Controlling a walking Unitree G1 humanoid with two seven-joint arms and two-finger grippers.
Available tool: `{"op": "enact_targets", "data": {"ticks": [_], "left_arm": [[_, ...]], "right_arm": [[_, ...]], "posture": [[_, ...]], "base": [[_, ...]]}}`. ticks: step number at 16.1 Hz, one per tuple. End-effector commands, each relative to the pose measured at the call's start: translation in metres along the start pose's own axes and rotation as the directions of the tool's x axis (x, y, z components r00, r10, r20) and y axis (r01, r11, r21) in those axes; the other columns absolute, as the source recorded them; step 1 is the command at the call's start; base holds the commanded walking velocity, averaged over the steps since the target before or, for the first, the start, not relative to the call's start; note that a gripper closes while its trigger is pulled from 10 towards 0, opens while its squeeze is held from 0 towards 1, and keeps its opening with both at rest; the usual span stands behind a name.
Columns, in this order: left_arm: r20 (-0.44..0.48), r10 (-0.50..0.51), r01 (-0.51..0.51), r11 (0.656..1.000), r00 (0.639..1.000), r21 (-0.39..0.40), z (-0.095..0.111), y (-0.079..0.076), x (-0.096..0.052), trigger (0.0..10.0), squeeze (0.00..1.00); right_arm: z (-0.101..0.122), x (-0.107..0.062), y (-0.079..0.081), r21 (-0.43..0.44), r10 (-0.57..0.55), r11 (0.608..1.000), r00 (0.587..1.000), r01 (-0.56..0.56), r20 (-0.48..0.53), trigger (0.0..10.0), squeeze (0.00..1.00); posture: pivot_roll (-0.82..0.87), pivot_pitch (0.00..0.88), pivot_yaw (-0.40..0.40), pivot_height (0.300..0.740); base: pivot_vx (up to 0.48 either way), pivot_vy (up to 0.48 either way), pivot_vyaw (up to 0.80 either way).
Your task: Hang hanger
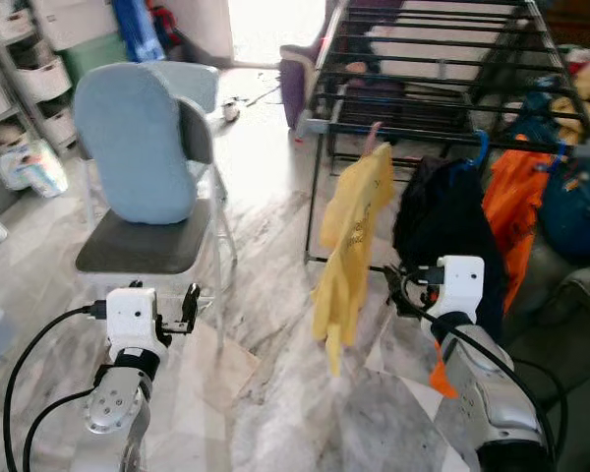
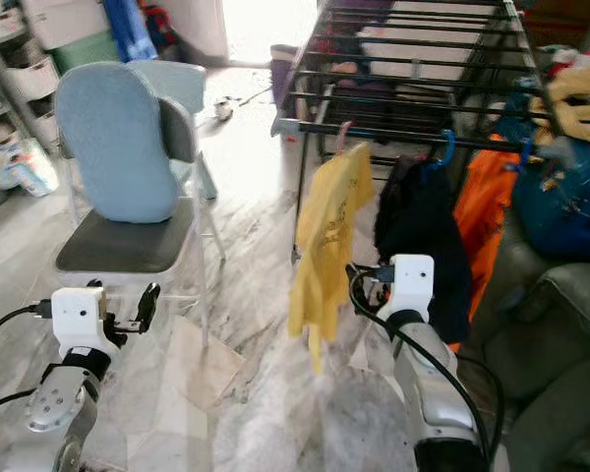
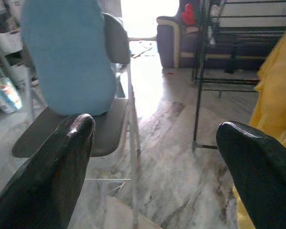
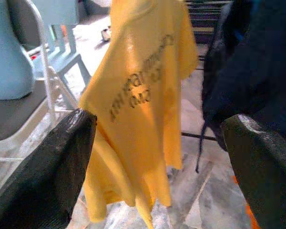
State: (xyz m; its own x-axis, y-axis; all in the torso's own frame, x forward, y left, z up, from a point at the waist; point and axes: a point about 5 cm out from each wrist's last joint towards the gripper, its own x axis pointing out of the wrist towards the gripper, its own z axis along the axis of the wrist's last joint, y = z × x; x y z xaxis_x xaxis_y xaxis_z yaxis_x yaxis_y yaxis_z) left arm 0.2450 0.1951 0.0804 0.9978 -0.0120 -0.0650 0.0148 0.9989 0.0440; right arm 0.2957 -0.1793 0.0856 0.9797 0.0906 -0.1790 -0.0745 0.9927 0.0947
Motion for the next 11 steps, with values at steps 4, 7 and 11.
{"op": "enact_targets", "data": {"ticks": [4, 7, 11], "left_arm": [[-0.008, -0.005, 0.005, 1.0, 1.0, 0.006, 0.0004, 0.0001, 0.0025, 10.0, 0.0], [-0.009, -0.011, 0.011, 1.0, 1.0, 0.008, 0.0003, -0.0012, 0.0037, 10.0, 0.0], [-0.008, -0.02, 0.02, 1.0, 1.0, 0.017, 0.0007, -0.0029, 0.0052, 10.0, 0.0]], "right_arm": [[0.0022, 0.0032, 0.0018, 0.011, 0.006, 1.0, 1.0, -0.006, -0.003, 10.0, 0.0], [0.0034, 0.0048, 0.0025, 0.014, 0.005, 1.0, 1.0, -0.005, 0.001, 10.0, 0.0], [0.003, 0.0043, 0.0026, 0.016, -0.001, 1.0, 1.0, 0.001, 0.005, 10.0, 0.0]], "posture": [[-0.05, 0.0, 0.02, 0.74], [-0.06, 0.0, 0.024, 0.74], [-0.06, 0.0, 0.027, 0.74]], "base": [[0.0, 0.366, -0.73], [0.0, 0.382, -0.74], [0.0, 0.386, -0.33]]}}
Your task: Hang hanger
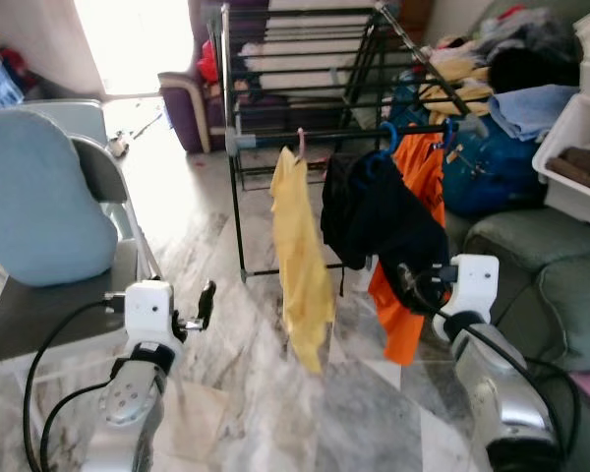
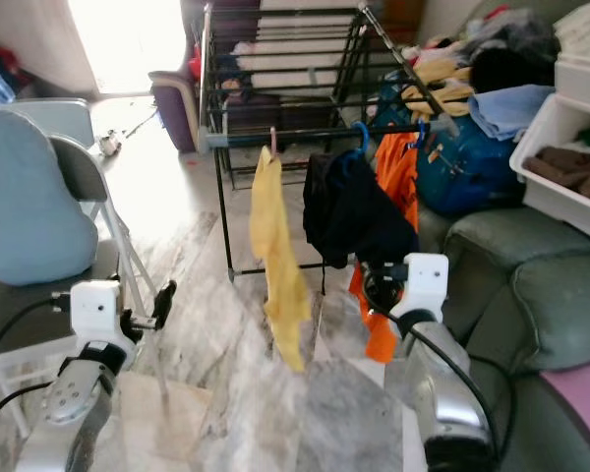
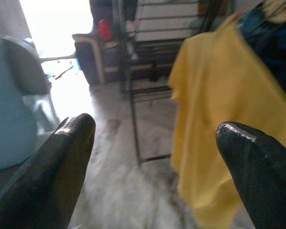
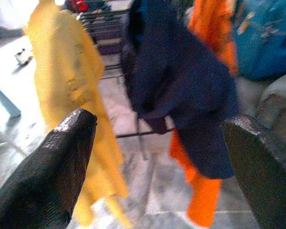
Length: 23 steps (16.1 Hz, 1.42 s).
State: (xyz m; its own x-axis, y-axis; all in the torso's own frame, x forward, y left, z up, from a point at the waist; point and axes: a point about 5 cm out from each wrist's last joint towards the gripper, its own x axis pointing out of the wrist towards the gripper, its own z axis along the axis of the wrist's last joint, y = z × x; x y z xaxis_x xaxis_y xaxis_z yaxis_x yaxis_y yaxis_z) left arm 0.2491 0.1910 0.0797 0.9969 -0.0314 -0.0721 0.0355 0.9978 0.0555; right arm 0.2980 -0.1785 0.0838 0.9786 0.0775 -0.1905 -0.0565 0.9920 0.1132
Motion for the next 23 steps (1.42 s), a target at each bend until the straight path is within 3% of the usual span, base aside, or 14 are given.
{"op": "enact_targets", "data": {"ticks": [1, 5, 8, 13, 17, 23], "left_arm": [[-0.002, 0.0, 0.0, 1.0, 1.0, 0.007, 0.001, 0.001, 0.001, 10.0, 0.0], [0.009, 0.002, -0.002, 1.0, 1.0, 0.03, 0.006, 0.0, 0.004, 10.0, 0.0], [0.029, 0.027, -0.029, 0.996, 0.999, 0.078, 0.011, 0.002, 0.007, 10.0, 0.0], [0.065, 0.039, -0.048, 0.988, 0.997, 0.148, 0.02, 0.008, 0.01, 10.0, 0.0], [0.069, 0.081, -0.091, 0.983, 0.994, 0.158, 0.019, 0.013, 0.014, 10.0, 0.0], [0.051, 0.076, -0.084, 0.983, 0.996, 0.166, 0.016, 0.01, 0.019, 10.0, 0.0]], "right_arm": [[0.005, 0.002, 0.002, -0.005, 0.013, 1.0, 1.0, -0.013, 0.017, 10.0, 0.0], [0.006, 0.003, 0.004, 0.002, 0.018, 1.0, 0.999, -0.018, 0.027, 10.0, 0.0], [0.005, 0.003, 0.003, -0.095, -0.012, 0.995, 1.0, 0.014, 0.022, 10.0, 0.0], [0.009, 0.008, 0.009, -0.089, -0.012, 0.996, 0.999, 0.016, 0.047, 10.0, 0.0], [0.007, 0.013, 0.008, -0.189, -0.046, 0.981, 0.999, 0.048, 0.013, 10.0, 0.0], [0.011, 0.015, 0.01, -0.117, -0.032, 0.992, 0.999, 0.037, 0.043, 10.0, 0.0]], "posture": [[-0.06, 0.0, 0.027, 0.74], [-0.06, 0.0, 0.034, 0.74], [-0.06, 0.0, 0.042, 0.74], [-0.05, 0.0, 0.049, 0.74], [-0.06, 0.0, 0.048, 0.74], [-0.08, 0.0, 0.059, 0.74]], "base": [[0.0, 0.386, 0.0], [0.0, 0.276, 0.0], [0.0, 0.0, 0.0], [0.0, 0.0, 0.0], [0.0, 0.0, 0.0], [0.0, 0.0, 0.0]]}}
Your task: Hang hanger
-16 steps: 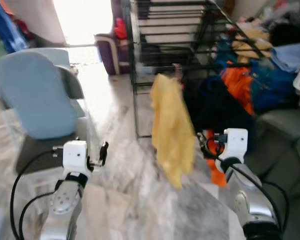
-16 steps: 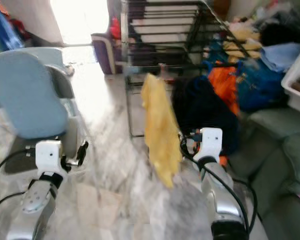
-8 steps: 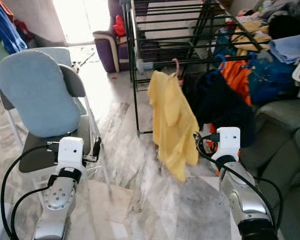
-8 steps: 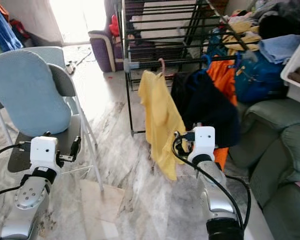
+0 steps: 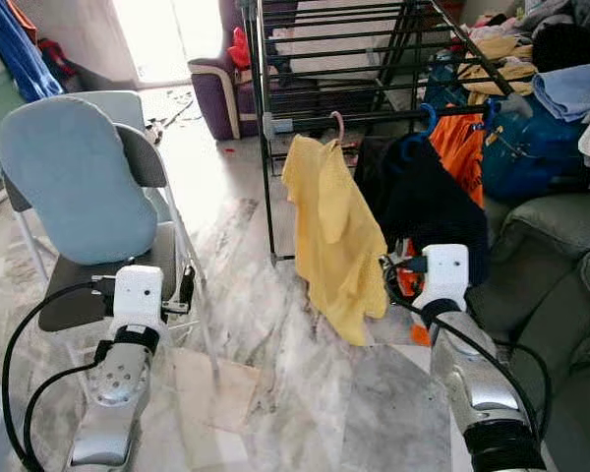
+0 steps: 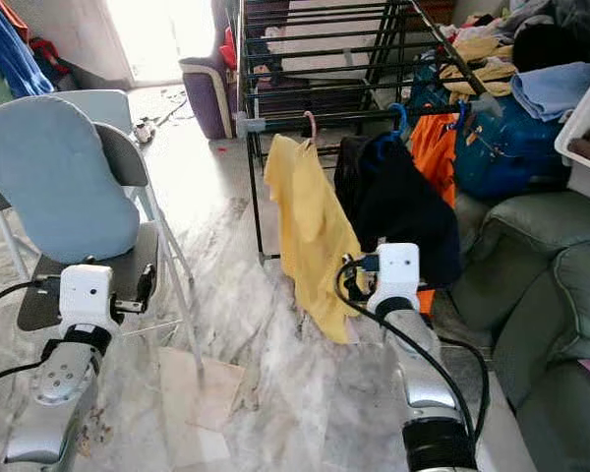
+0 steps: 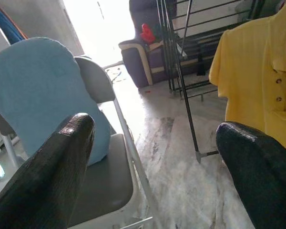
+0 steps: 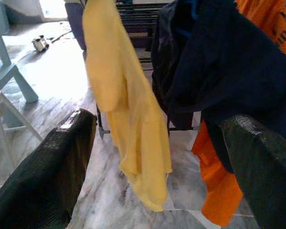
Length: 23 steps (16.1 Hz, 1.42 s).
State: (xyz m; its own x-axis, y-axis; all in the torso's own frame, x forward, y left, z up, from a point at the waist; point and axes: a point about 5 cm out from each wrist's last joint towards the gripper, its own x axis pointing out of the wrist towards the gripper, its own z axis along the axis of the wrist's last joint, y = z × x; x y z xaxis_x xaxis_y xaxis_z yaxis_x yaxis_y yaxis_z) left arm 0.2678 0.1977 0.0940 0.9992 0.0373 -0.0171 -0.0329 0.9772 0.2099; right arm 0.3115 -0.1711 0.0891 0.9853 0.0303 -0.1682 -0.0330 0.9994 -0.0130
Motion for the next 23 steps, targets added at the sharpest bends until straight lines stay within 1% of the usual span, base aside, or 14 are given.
{"op": "enact_targets", "data": {"ticks": [1, 2, 4, 6, 8, 12, 17, 23], "left_arm": [[0.005, -0.003, 0.003, 1.0, 1.0, 0.017, 0.001, 0.002, 0.003, 10.0, 0.0], [0.004, -0.021, 0.021, 1.0, 1.0, 0.004, 0.001, 0.002, 0.004, 10.0, 0.0], [0.005, -0.015, 0.015, 1.0, 1.0, 0.004, 0.001, 0.005, 0.004, 10.0, 0.0], [-0.005, -0.021, 0.021, 1.0, 1.0, -0.003, -0.003, 0.007, 0.001, 10.0, 0.0], [-0.017, -0.041, 0.041, 0.999, 0.999, -0.019, -0.006, 0.005, -0.001, 10.0, 0.0], [-0.006, -0.063, 0.063, 0.998, 0.998, -0.032, -0.006, 0.002, -0.001, 10.0, 0.0], [-0.001, -0.064, 0.064, 0.997, 0.998, -0.039, -0.005, 0.003, 0.0, 10.0, 0.0], [-0.001, -0.072, 0.072, 0.996, 0.997, -0.049, -0.006, 0.001, -0.001, 10.0, 0.0]], "right_arm": [[0.005, 0.001, 0.002, 0.0, 0.012, 1.0, 1.0, -0.012, 0.02, 10.0, 0.0], [0.004, 0.0, 0.001, 0.009, 0.008, 1.0, 1.0, -0.008, 0.023, 10.0, 0.0], [0.003, -0.002, -0.002, 0.031, 0.002, 1.0, 1.0, -0.003, 0.026, 10.0, 0.0], [0.0, -0.006, -0.006, 0.023, 0.003, 1.0, 1.0, -0.003, 0.021, 10.0, 0.0], [-0.004, -0.008, -0.009, 0.017, -0.003, 1.0, 1.0, 0.003, 0.006, 10.0, 0.0], [-0.002, -0.007, -0.009, 0.014, -0.002, 1.0, 1.0, 0.001, 0.012, 10.0, 0.0], [-0.001, -0.006, -0.009, 0.015, 0.004, 1.0, 1.0, -0.004, 0.018, 10.0, 0.0], [0.0, -0.005, -0.008, 0.017, 0.009, 1.0, 1.0, -0.009, 0.018, 10.0, 0.0]], "posture": [[-0.08, 0.0, 0.058, 0.74], [-0.08, 0.0, 0.058, 0.74], [-0.08, 0.0, 0.061, 0.74], [-0.08, 0.0, 0.063, 0.74], [-0.08, 0.0, 0.064, 0.74], [-0.08, 0.0, 0.064, 0.74], [-0.08, 0.0, 0.062, 0.74], [-0.08, 0.0, 0.058, 0.74]], "base": [[0.0, 0.0, 0.0], [0.0, 0.0, 0.0], [0.0, 0.0, 0.0], [0.0, 0.0, 0.0], [0.0, 0.0, 0.0], [0.0, 0.0, 0.0], [0.0, 0.0, 0.0], [0.314, 0.0, 0.0]]}}
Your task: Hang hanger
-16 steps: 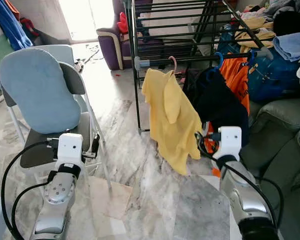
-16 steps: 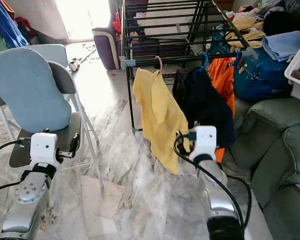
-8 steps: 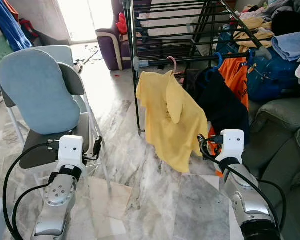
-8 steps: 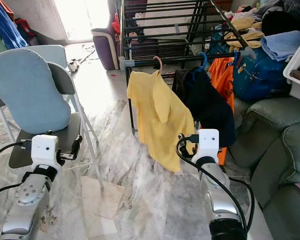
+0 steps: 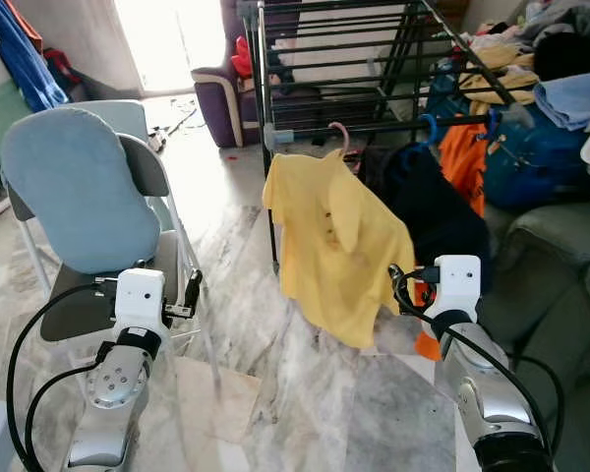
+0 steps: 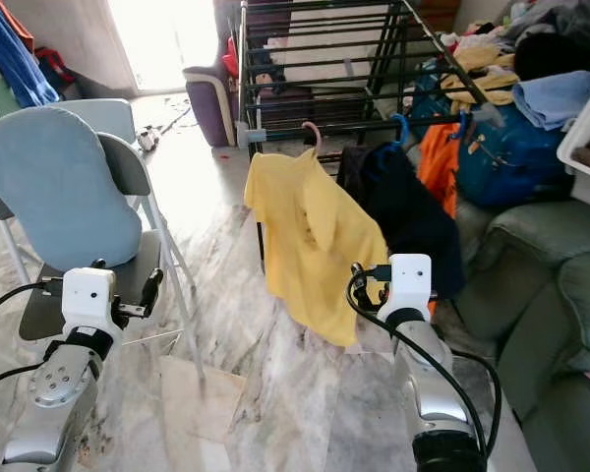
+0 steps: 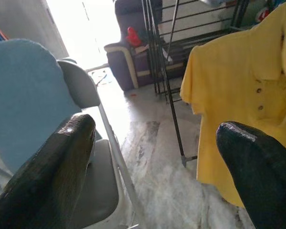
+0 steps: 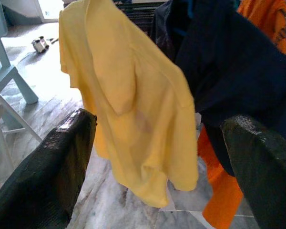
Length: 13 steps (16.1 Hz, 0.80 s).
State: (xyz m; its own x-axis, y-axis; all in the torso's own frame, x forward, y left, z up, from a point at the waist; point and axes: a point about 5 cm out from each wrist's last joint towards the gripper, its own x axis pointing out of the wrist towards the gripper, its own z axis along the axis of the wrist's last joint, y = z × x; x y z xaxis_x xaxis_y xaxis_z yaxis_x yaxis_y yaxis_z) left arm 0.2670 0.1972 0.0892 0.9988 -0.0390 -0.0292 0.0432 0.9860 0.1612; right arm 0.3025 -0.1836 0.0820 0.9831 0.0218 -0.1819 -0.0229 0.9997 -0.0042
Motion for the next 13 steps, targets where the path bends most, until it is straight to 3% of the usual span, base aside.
{"op": "enact_targets", "data": {"ticks": [1, 8, 13], "left_arm": [[-0.004, 0.006, -0.006, 1.0, 1.0, -0.001, -0.0012, 0.0021, -0.0003, 10.0, 0.0], [-0.006, 0.005, -0.005, 1.0, 1.0, -0.005, -0.0017, 0.0018, 0.0007, 10.0, 0.0], [-0.015, 0.008, -0.008, 1.0, 1.0, -0.017, -0.0039, 0.0005, 0.0, 10.0, 0.0]], "right_arm": [[0.009, 0.0029, 0.0039, 0.006, 0.018, 1.0, 0.999, -0.018, 0.032, 10.0, 0.0], [0.0097, 0.0037, 0.0063, 0.011, 0.026, 1.0, 0.999, -0.027, 0.033, 10.0, 0.0], [0.0088, 0.0035, 0.0068, 0.012, 0.029, 1.0, 0.999, -0.029, 0.028, 10.0, 0.0]], "posture": [[-0.08, 0.0, 0.058, 0.74], [-0.08, 0.0, 0.057, 0.74], [-0.08, 0.0, 0.056, 0.74]], "base": [[0.352, 0.0, 0.0], [0.363, 0.0, 0.0], [0.353, 0.319, 0.0]]}}
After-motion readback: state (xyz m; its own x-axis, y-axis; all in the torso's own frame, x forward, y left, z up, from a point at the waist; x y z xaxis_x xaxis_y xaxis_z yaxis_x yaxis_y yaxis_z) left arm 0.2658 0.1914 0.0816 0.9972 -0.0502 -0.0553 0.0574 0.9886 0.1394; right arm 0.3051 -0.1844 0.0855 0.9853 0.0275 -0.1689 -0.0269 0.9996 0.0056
